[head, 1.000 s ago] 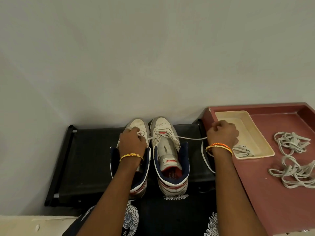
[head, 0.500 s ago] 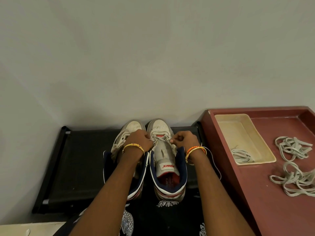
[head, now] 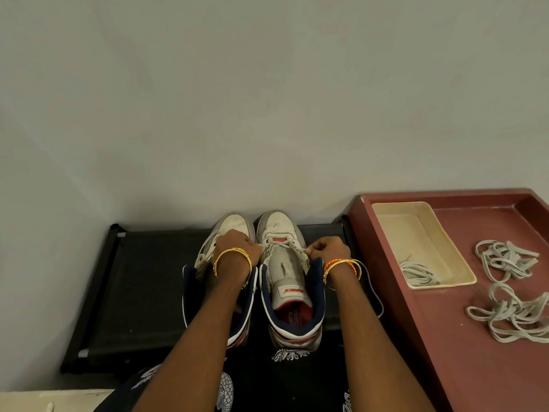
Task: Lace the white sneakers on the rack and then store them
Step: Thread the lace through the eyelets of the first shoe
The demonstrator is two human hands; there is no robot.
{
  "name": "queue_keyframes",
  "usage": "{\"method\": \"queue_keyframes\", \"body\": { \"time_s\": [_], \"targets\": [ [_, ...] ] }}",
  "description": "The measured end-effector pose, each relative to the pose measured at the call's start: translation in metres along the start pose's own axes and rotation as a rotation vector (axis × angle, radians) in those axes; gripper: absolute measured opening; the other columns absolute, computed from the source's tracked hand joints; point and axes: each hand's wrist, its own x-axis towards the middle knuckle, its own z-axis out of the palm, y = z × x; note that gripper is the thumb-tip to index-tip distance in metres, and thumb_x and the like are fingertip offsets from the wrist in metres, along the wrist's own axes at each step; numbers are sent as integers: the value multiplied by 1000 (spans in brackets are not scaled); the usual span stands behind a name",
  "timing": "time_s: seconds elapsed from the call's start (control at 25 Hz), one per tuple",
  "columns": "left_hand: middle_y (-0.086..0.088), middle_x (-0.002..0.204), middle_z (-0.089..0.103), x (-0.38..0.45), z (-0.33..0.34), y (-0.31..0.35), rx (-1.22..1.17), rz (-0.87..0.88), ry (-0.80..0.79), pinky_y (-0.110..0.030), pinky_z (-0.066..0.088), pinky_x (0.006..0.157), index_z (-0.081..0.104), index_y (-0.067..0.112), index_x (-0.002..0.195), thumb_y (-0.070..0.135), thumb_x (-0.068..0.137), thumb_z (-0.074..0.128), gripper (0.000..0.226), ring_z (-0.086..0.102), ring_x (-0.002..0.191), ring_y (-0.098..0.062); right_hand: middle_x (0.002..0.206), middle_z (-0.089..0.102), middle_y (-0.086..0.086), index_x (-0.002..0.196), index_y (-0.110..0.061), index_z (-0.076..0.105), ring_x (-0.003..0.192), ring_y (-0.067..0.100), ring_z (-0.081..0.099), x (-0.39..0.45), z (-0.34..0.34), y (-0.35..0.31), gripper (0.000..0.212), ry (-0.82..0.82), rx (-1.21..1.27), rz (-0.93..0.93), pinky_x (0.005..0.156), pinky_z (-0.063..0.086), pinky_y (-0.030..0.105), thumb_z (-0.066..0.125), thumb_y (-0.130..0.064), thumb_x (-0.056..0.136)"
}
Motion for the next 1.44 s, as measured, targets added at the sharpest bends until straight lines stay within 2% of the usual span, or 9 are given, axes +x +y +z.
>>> {"method": "queue_keyframes", "body": {
  "time_s": [0.08, 0.2, 0.32, 0.48, 0.6, 0.76, 1.04, 1.24, 1.44],
  "targets": [
    [-7, 99, 71, -1, -4, -4, -45, 20, -15, -27, 44, 71, 73, 12, 95, 17, 87, 58, 18, 60, 87, -22, 87, 67, 13, 90, -1, 68, 83, 24, 62, -9, -6, 2, 15, -25, 52, 28, 79, 53, 34, 66, -16, 87],
    [-8, 109, 67, -13, -13, -6, -224, 14, 44, -32, 49, 85, 66, 11, 109, 11, 89, 53, 24, 61, 96, -23, 68, 59, 9, 98, 7, 62, 57, 16, 55, -33, -30, -1, 17, -105, 358, 91, 49, 50, 18, 56, -8, 93],
    [-2, 103, 64, -39, -26, 12, -458, 153, 32, -26, 46, 81, 63, 17, 107, 14, 90, 56, 18, 59, 93, -15, 74, 62, 10, 104, 6, 59, 62, 16, 60, -55, -57, -21, 18, -178, 671, 25, 59, 55, 19, 44, 2, 96],
    [6, 91, 66, -86, -41, 55, -904, 265, -393, -26, 46, 88, 63, 27, 89, 27, 96, 49, 15, 60, 91, -6, 87, 71, 7, 94, -4, 65, 78, 13, 71, -86, -73, -55, 26, -308, 869, -237, 76, 57, 26, 42, 8, 93],
    [5, 73, 62, -97, -46, 55, -827, 293, -505, -31, 47, 86, 64, 21, 88, 28, 96, 49, 18, 60, 79, -11, 87, 73, 3, 90, -6, 67, 85, 12, 71, -91, -68, -58, 28, -211, 943, -309, 71, 59, 26, 46, 12, 91],
    [9, 51, 47, -80, -66, 30, -737, 249, -449, -21, 46, 64, 70, 13, 89, 21, 96, 49, 24, 49, 50, -5, 76, 73, -4, 85, -5, 68, 79, 11, 70, -73, -61, -35, 20, 96, 1059, -239, 67, 56, 20, 57, 12, 85],
    [-4, 73, 65, -47, -92, -14, -655, 119, -282, -11, 44, 48, 69, 9, 93, 10, 94, 53, 16, 45, 41, -1, 84, 66, 9, 82, -1, 68, 79, 18, 64, -41, -46, 4, 15, 402, 1124, 5, 61, 56, 15, 60, 12, 82],
    [1, 73, 70, -32, -98, -36, -638, 78, -147, -18, 49, 54, 70, 11, 90, 3, 88, 60, 13, 52, 52, -8, 83, 67, 7, 98, 6, 68, 78, 17, 66, -30, -44, 13, 16, 489, 1078, 68, 65, 57, 17, 62, 9, 83],
    [-11, 81, 70, -22, -96, -50, -616, 29, 45, -34, 56, 73, 68, 14, 78, 6, 84, 67, 9, 64, 65, -19, 88, 68, 12, 88, 2, 68, 84, 20, 67, -27, -43, 18, 11, 529, 1066, 133, 70, 58, 21, 63, 10, 82]
  ]
}}
